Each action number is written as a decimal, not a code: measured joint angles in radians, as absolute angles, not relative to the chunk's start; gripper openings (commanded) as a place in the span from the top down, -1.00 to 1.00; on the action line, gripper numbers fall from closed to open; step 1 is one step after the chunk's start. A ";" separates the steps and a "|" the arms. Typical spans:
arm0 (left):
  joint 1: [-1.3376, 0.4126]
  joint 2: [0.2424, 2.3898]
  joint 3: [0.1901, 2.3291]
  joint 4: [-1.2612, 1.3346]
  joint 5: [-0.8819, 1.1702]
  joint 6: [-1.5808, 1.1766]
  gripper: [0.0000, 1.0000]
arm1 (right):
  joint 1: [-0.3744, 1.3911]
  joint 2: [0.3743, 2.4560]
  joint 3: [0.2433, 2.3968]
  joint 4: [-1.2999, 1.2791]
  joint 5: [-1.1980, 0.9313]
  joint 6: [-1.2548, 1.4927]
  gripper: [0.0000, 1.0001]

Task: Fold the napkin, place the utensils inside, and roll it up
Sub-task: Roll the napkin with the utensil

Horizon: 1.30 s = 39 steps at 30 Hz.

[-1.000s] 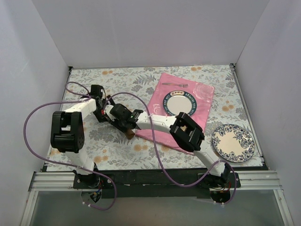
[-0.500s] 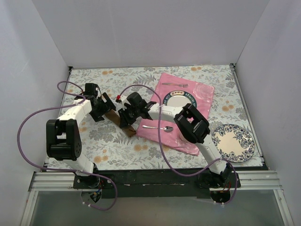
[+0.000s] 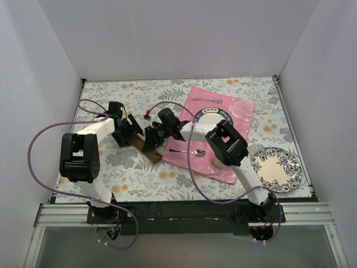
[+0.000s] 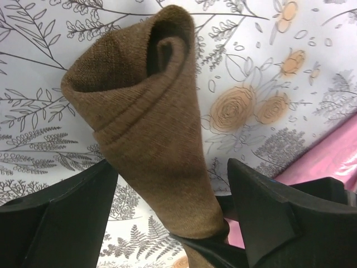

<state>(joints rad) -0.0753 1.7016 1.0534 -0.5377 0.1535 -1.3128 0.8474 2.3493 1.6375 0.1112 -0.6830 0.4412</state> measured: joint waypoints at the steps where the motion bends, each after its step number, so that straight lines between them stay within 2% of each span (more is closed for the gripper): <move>1: -0.075 1.709 1.053 -0.536 0.154 -1.313 -0.46 | 0.843 2.353 1.632 0.131 -0.696 0.460 0.13; 3: -0.075 1.724 1.054 -0.530 0.152 -1.312 -0.37 | 0.835 2.359 1.619 0.170 -0.723 0.499 0.09; 4: -0.075 1.724 1.054 -0.528 0.149 -1.312 -0.24 | 0.830 2.362 1.610 0.194 -0.737 0.522 0.07; 11: -0.075 1.736 1.053 -0.514 0.117 -1.289 0.10 | 0.820 2.350 1.605 0.183 -0.785 0.518 -0.48; 17: -0.074 1.742 1.058 -0.516 0.117 -1.271 0.10 | 0.877 2.299 1.736 -0.139 -0.510 0.281 -0.80; 22: -0.074 1.751 1.071 -0.523 0.123 -1.261 0.09 | 0.970 2.289 1.838 -0.312 -0.204 0.109 -0.86; 30: -0.064 1.763 1.084 -0.533 0.143 -1.254 0.08 | 1.124 2.299 1.883 -0.394 0.155 -0.044 -0.85; 36: -0.064 1.766 1.089 -0.537 0.157 -1.256 0.04 | 1.151 2.317 1.882 -0.382 0.294 -0.102 -0.57; 39: -0.061 1.766 1.089 -0.537 0.165 -1.259 -0.11 | 1.148 2.317 1.880 -0.356 0.326 -0.110 -0.30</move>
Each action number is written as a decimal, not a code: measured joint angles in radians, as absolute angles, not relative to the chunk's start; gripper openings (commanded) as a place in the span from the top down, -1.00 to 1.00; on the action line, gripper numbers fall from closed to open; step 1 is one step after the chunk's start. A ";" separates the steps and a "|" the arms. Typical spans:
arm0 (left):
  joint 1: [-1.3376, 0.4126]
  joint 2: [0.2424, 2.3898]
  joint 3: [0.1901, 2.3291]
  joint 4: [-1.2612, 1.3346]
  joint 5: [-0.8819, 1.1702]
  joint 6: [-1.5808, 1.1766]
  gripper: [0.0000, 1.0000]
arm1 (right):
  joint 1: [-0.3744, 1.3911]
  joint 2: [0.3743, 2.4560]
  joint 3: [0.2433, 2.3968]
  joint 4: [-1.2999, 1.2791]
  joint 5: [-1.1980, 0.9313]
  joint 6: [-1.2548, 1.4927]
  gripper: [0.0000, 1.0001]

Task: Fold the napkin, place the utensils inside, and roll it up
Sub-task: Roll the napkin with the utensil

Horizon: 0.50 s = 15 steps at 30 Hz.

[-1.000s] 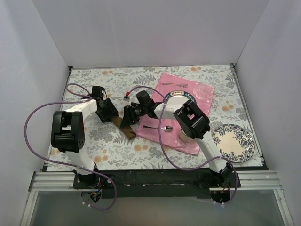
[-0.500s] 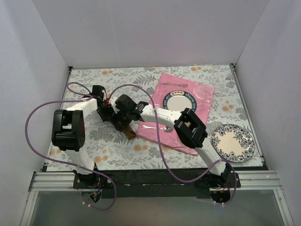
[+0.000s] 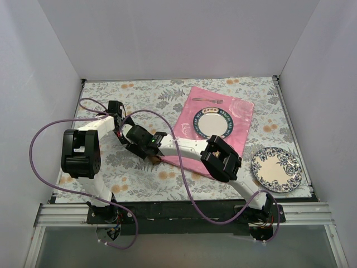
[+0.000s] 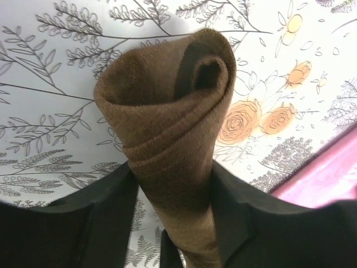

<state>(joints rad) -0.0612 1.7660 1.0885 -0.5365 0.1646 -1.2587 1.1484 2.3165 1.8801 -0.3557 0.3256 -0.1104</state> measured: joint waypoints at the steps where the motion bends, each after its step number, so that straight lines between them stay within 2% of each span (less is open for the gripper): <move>1: -0.060 1.766 1.089 -0.536 0.167 -1.259 -0.14 | 1.147 2.317 1.878 -0.348 0.331 -0.111 -0.13; 4: -0.052 1.766 1.089 -0.528 0.179 -1.272 -0.30 | 1.145 2.318 1.869 -0.332 0.339 -0.108 0.04; 11: -0.024 1.754 1.087 -0.525 0.195 -1.279 -0.61 | 1.123 2.309 1.806 -0.250 0.278 -0.063 0.15; 15: -0.007 1.733 1.075 -0.525 0.196 -1.279 -0.62 | 1.071 2.274 1.742 -0.183 0.133 -0.002 0.21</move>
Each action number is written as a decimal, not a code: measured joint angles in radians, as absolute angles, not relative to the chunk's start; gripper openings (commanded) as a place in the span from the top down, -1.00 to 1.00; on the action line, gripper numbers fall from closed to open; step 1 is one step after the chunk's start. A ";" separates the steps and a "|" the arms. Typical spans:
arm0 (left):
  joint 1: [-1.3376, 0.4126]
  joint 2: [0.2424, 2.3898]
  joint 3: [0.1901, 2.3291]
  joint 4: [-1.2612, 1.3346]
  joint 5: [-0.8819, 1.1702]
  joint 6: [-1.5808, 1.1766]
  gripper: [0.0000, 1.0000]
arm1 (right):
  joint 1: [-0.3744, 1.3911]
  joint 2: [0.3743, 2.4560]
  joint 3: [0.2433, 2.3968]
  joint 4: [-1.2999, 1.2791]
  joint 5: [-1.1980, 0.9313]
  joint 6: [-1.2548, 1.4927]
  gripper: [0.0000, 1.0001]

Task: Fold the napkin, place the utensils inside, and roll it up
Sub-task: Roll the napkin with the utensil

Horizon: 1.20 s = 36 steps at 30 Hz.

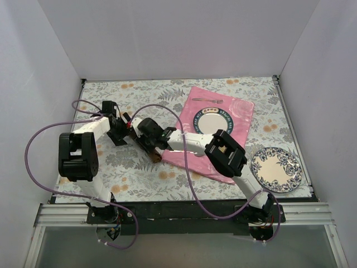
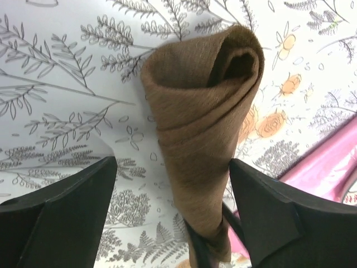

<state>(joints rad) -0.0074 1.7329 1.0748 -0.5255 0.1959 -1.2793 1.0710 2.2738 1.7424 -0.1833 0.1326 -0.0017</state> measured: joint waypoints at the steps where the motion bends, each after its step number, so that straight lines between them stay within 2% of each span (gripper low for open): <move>1: -0.004 1.725 1.069 -0.526 0.202 -1.279 -0.60 | 1.055 2.270 1.732 -0.171 0.091 0.015 0.22; 8: -0.002 1.698 1.041 -0.513 0.256 -1.275 -0.61 | 0.952 2.267 1.694 -0.088 -0.204 0.149 0.26; 17: -0.032 1.691 1.002 -0.488 0.270 -1.302 -0.46 | 0.857 2.273 1.585 0.107 -0.495 0.372 0.26; 21: -0.044 1.695 1.002 -0.466 0.271 -1.317 -0.33 | 0.831 2.284 1.533 0.214 -0.582 0.476 0.26; 23: -0.048 1.703 1.002 -0.458 0.270 -1.325 -0.19 | 0.821 2.293 1.508 0.277 -0.626 0.536 0.25; 29: -0.050 1.739 1.013 -0.438 0.261 -1.335 0.37 | 0.801 2.321 1.459 0.429 -0.712 0.686 0.21; 32: -0.050 1.747 1.018 -0.437 0.253 -1.336 0.45 | 0.797 2.326 1.458 0.443 -0.721 0.707 0.09; 35: -0.053 1.749 1.024 -0.439 0.248 -1.335 0.47 | 0.798 2.326 1.461 0.420 -0.720 0.688 -0.09; 36: -0.054 1.752 1.027 -0.442 0.247 -1.335 0.47 | 0.799 2.325 1.468 0.400 -0.721 0.671 -0.22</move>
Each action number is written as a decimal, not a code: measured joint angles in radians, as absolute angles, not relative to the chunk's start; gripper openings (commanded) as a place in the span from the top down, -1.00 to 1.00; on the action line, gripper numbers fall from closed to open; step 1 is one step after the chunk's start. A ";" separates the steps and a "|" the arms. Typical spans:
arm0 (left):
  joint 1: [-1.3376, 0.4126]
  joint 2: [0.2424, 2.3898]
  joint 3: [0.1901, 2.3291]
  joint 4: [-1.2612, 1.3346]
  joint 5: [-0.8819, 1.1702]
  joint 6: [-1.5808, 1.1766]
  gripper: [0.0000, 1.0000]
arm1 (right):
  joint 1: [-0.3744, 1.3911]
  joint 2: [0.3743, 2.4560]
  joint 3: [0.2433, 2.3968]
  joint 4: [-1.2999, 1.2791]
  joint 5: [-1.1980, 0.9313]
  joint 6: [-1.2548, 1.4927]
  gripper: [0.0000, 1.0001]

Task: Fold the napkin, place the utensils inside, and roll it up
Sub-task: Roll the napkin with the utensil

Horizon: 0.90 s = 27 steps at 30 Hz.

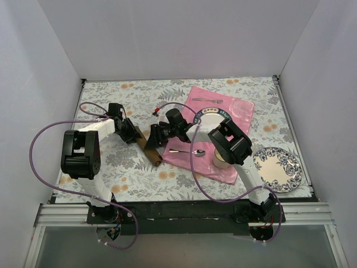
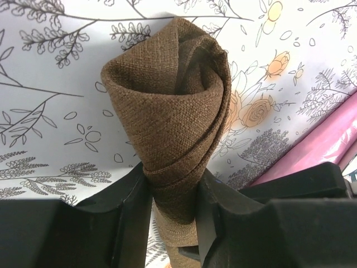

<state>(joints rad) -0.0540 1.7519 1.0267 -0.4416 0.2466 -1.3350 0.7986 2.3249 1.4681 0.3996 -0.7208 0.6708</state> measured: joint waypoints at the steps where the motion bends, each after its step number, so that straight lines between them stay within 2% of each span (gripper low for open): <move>1: -0.054 1.755 1.030 -0.443 0.246 -1.334 0.47 | 0.799 2.320 1.485 0.361 -0.717 0.646 -0.27; 3: -0.055 1.759 1.036 -0.445 0.245 -1.332 0.47 | 0.807 2.304 1.524 0.264 -0.676 0.566 -0.44; 6: -0.055 1.760 1.040 -0.447 0.242 -1.327 0.47 | 0.829 2.266 1.575 0.104 -0.556 0.424 -0.56; 12: -0.055 1.761 1.043 -0.451 0.238 -1.322 0.47 | 0.918 2.230 1.637 -0.092 -0.326 0.228 -0.62; 15: -0.055 1.761 1.043 -0.452 0.239 -1.320 0.47 | 0.966 2.230 1.689 -0.158 -0.223 0.172 -0.71; 19: -0.055 1.763 1.047 -0.460 0.240 -1.319 0.47 | 1.020 2.235 1.739 -0.203 -0.105 0.134 -0.71; 21: -0.054 1.765 1.050 -0.465 0.242 -1.317 0.47 | 1.044 2.247 1.761 -0.223 -0.031 0.118 -0.66; 24: -0.054 1.771 1.058 -0.471 0.247 -1.317 0.48 | 1.077 2.275 1.786 -0.228 0.081 0.092 -0.40; 26: -0.054 1.773 1.060 -0.474 0.250 -1.317 0.48 | 1.090 2.293 1.787 -0.230 0.145 0.077 -0.35; 27: -0.054 1.773 1.060 -0.475 0.252 -1.317 0.48 | 1.096 2.300 1.787 -0.229 0.170 0.073 -0.23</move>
<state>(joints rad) -0.0544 1.7729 1.0599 -0.4747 0.2523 -1.3170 1.0962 2.3001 1.7866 -0.2291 0.1703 0.0734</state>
